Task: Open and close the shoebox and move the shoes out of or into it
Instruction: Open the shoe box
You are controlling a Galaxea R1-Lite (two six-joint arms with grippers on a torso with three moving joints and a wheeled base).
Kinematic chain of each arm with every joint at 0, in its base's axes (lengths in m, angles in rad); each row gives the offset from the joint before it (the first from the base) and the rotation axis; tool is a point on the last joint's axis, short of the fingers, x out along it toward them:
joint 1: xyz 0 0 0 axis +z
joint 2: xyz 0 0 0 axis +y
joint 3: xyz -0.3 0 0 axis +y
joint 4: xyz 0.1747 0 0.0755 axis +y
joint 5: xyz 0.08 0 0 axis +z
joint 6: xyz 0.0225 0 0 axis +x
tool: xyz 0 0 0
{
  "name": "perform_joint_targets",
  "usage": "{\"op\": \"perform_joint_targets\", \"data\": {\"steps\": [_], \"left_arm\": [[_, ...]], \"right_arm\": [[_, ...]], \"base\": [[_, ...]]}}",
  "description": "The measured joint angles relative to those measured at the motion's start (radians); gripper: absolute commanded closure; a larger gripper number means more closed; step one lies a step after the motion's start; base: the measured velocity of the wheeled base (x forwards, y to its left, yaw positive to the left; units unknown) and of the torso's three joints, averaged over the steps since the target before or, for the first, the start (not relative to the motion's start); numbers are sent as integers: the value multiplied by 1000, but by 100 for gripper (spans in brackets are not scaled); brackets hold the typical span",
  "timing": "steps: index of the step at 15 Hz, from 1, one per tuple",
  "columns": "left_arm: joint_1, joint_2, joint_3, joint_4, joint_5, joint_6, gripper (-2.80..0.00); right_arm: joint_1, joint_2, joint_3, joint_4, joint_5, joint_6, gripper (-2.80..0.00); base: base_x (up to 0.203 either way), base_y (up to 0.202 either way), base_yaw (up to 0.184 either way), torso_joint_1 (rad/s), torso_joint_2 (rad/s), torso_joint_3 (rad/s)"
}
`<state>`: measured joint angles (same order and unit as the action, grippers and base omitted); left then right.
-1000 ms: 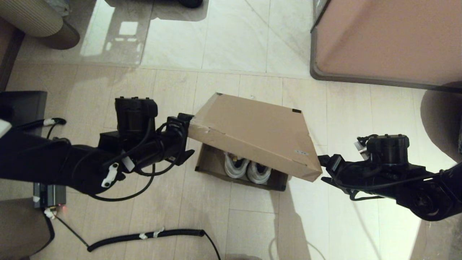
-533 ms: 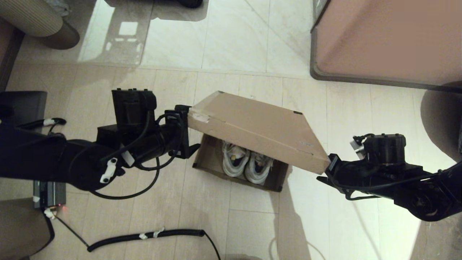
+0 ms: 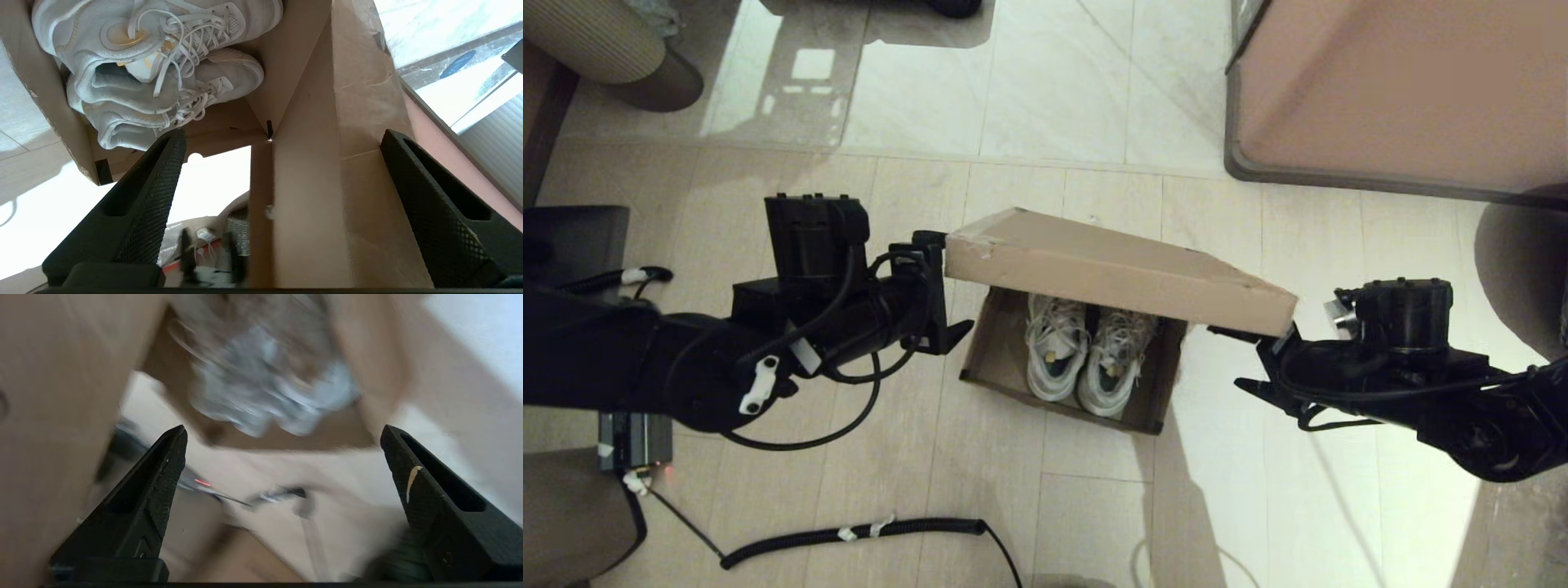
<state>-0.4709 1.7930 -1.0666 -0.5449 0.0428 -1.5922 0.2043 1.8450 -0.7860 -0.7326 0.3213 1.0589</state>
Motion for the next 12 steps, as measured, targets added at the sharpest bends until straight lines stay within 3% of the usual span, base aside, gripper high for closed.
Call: {"op": "perform_joint_targets", "data": {"steps": [3, 7, 10, 12], "left_arm": [[-1, -3, 3, 9, 0, 2, -280], [13, -26, 21, 73, -1, 35, -280], [16, -35, 51, 135, 2, 185, -280], [16, -38, 76, 139, 2, 284, -280]], "right_arm": [[-2, -6, -81, 13, 0, 105, -280], [-5, 10, -223, 64, -8, 168, -280], [-14, 60, -333, 91, -29, 161, -280], [-29, 117, -428, 131, -68, 109, -280]], "base": [[0, 0, 0, 0, 0, 0], [0, 0, 0, 0, 0, 0], [0, 0, 0, 0, 0, 0], [0, 0, 0, 0, 0, 0]]}}
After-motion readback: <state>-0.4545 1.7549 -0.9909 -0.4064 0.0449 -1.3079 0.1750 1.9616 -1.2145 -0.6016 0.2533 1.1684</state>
